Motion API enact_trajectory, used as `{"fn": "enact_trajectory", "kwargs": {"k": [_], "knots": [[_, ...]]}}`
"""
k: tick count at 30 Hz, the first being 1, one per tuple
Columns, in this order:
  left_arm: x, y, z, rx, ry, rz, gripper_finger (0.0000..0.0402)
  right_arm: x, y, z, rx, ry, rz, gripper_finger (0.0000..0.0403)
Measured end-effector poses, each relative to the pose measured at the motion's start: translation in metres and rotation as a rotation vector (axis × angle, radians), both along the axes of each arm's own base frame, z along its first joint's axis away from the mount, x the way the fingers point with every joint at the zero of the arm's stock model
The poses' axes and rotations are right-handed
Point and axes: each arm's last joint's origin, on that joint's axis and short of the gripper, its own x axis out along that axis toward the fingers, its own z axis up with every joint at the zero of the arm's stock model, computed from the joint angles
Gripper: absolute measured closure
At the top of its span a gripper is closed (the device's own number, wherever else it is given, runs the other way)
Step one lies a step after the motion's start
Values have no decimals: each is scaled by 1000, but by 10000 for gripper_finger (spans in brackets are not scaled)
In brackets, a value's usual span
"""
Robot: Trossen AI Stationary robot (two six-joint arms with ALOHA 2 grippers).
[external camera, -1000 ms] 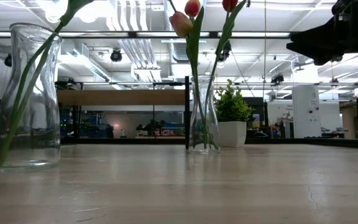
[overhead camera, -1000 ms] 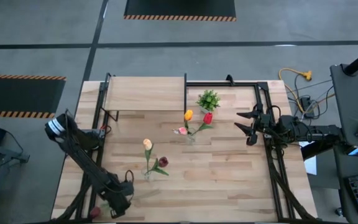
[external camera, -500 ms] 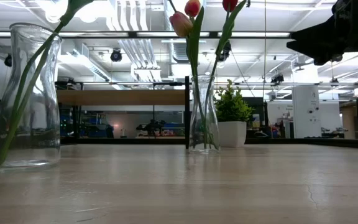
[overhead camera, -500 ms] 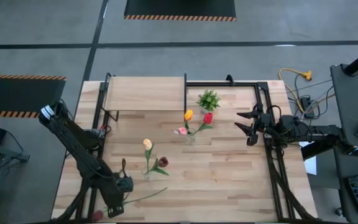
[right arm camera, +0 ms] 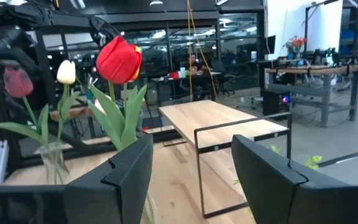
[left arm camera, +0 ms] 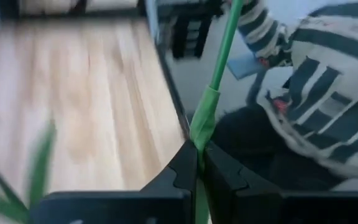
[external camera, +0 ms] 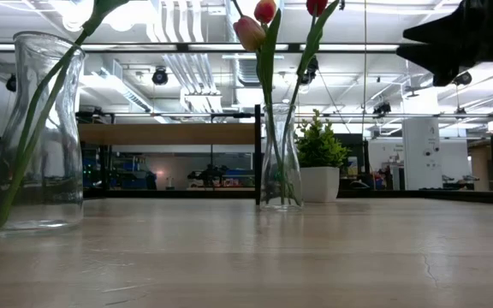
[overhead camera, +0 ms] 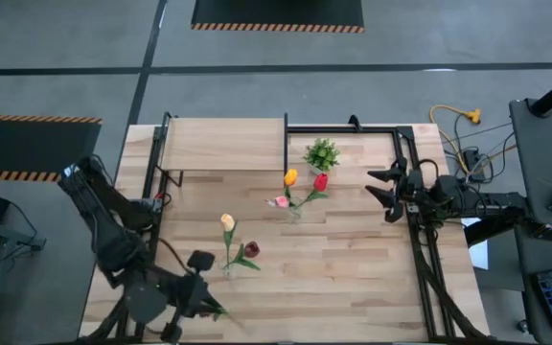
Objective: Pick and place flowers into a vace then onto a shelf
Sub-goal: Put the dark red tulip into the top transparent flower vase
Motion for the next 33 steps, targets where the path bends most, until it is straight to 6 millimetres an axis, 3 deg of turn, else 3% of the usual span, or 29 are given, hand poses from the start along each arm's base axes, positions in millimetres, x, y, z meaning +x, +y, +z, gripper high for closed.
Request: {"fn": "enact_trajectory", "kwargs": {"k": [3, 7, 11, 15, 25, 33], "knots": [[5, -4, 22, 208, -150, -113, 401, 0, 0, 1, 40, -14, 5, 193], [12, -5, 41, 637, -316, -166, 402, 0, 0, 1, 121, -37, 17, 193], [21, -1, 53, 1082, -372, 27, 402, 0, 0, 1, 228, -65, 33, 193], [35, 13, 58, 1405, -274, 258, 401, 0, 0, 1, 338, -93, 57, 193], [83, 60, 46, 1766, -4, 181, 401, -2, 9, 13, 358, -162, 375, 193], [98, 78, 47, 1854, 31, 35, 401, -4, 14, 33, 285, -239, 572, 193]]}}
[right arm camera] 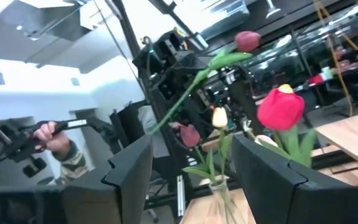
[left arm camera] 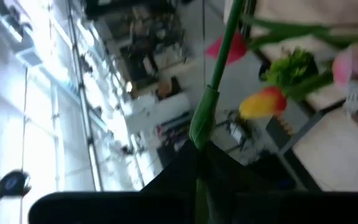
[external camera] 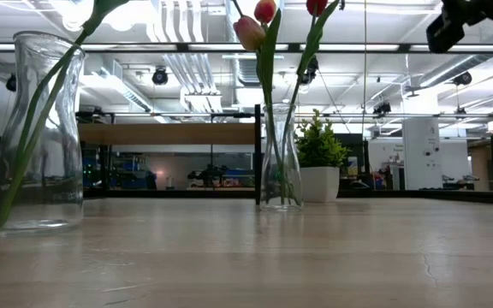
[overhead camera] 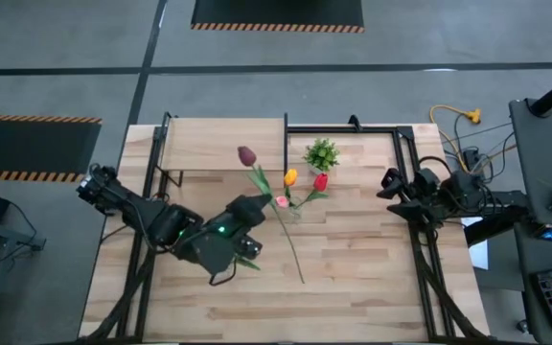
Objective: Pick and place flowers into a vace then onto a shelf
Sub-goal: Put the dark red tulip into the top transparent flower vase
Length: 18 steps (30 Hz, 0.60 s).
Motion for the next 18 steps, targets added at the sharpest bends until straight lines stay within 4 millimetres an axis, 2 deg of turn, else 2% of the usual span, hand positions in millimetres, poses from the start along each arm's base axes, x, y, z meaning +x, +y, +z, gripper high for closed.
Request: {"fn": "enact_trajectory", "kwargs": {"k": [7, 14, 18], "knots": [[10, 9, 4, -43, -9, -81, 401, 21, 0, 25, -47, 81, -15, 188], [13, 9, 10, 32, -2, -104, 401, 67, 1, 64, -51, 184, -13, 145], [14, 8, 13, 72, 8, -116, 401, 97, 2, 80, -74, 216, -15, 127]]}}
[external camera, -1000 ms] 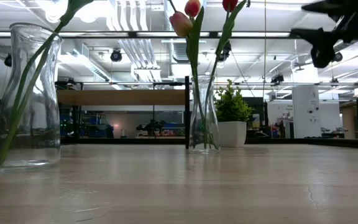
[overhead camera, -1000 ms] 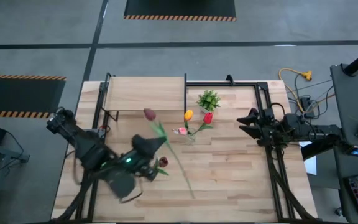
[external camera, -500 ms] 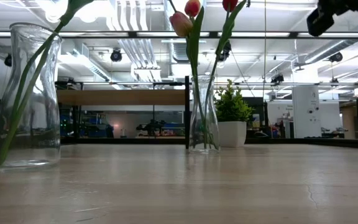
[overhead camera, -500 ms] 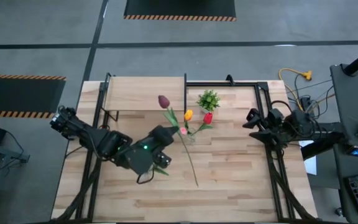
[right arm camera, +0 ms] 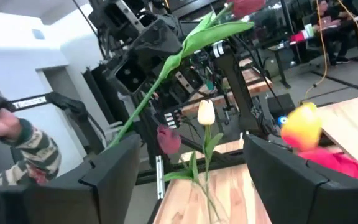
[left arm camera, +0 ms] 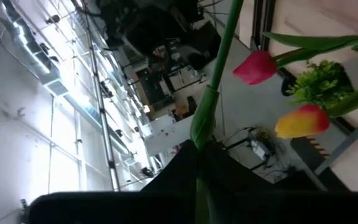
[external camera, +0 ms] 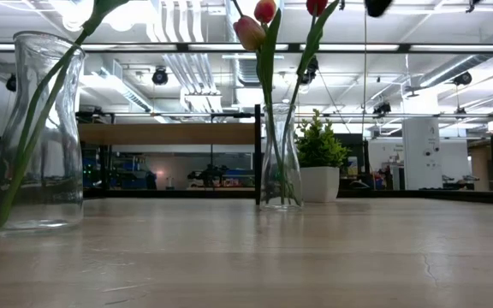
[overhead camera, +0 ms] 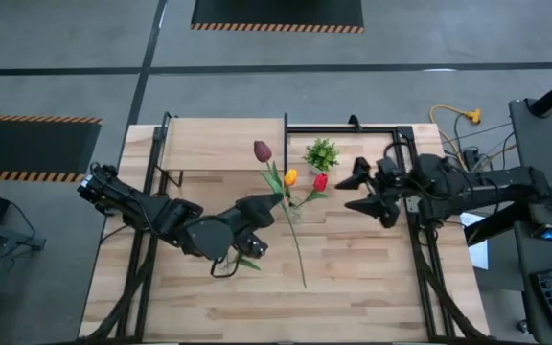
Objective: Pick and place flowers into a vace then onto a shelf
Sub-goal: Put the dark red tulip into the top transparent flower vase
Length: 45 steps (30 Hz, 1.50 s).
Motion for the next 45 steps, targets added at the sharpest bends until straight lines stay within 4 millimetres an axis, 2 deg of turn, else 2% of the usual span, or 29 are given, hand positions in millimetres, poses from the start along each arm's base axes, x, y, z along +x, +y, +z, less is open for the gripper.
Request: {"fn": "enact_trajectory", "kwargs": {"k": [11, 18, 23, 30, 35, 40, 45], "knots": [[6, 8, 3, 39, 18, -43, 401, 58, 3, 43, -9, -10, 67, 135], [11, 23, 3, 36, 19, -3, 401, 95, 4, 41, -4, 92, 68, 149], [12, 24, 2, 35, 21, -5, 401, 113, 4, 42, -4, 117, 70, 156], [13, 24, -2, 38, 34, -10, 401, 126, 5, 52, -6, 109, 94, 174], [13, 24, -2, 38, 34, -10, 401, 129, 5, 49, -8, 146, 94, 206], [13, 24, -2, 39, 34, -9, 401, 128, 5, 49, -8, 146, 94, 260], [13, 24, -2, 35, 32, -9, 400, 128, 5, 50, -24, 140, 92, 337]]}}
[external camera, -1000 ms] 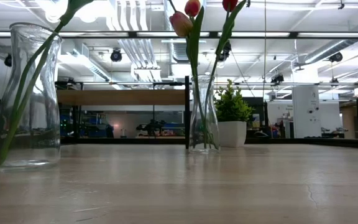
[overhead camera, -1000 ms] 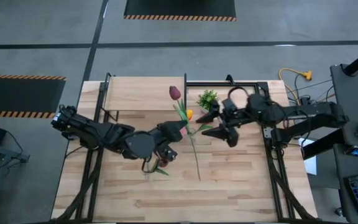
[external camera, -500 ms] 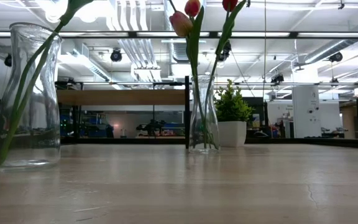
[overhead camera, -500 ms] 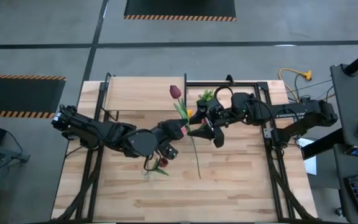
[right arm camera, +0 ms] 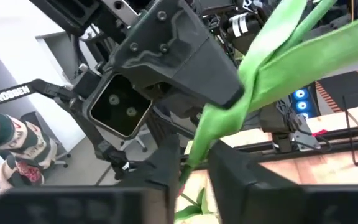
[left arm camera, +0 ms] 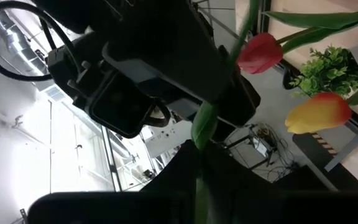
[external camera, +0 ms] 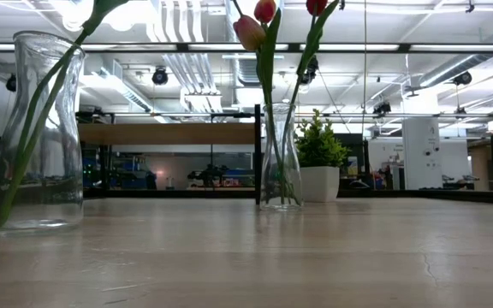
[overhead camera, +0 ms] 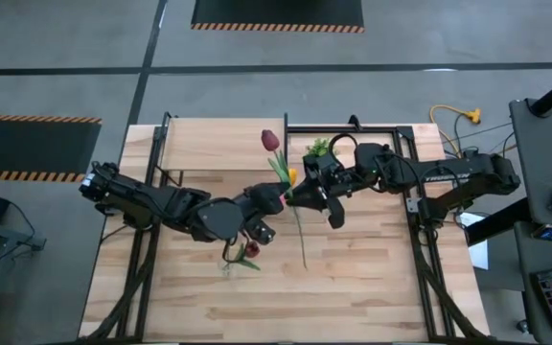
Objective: Pick and place flowers into a vace then onto a shelf
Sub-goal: Put the dark red tulip into the top transparent flower vase
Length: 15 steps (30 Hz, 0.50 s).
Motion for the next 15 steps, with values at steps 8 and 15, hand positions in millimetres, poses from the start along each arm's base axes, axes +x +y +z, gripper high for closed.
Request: {"fn": "enact_trajectory", "kwargs": {"k": [8, 15], "knots": [[1, -1, 6, -128, -125, 14, 330, -1, 0, 1, -60, -22, -9, 389], [-20, 5, 22, -354, -352, 138, 259, -12, -1, 9, -134, -50, -12, 390]]}}
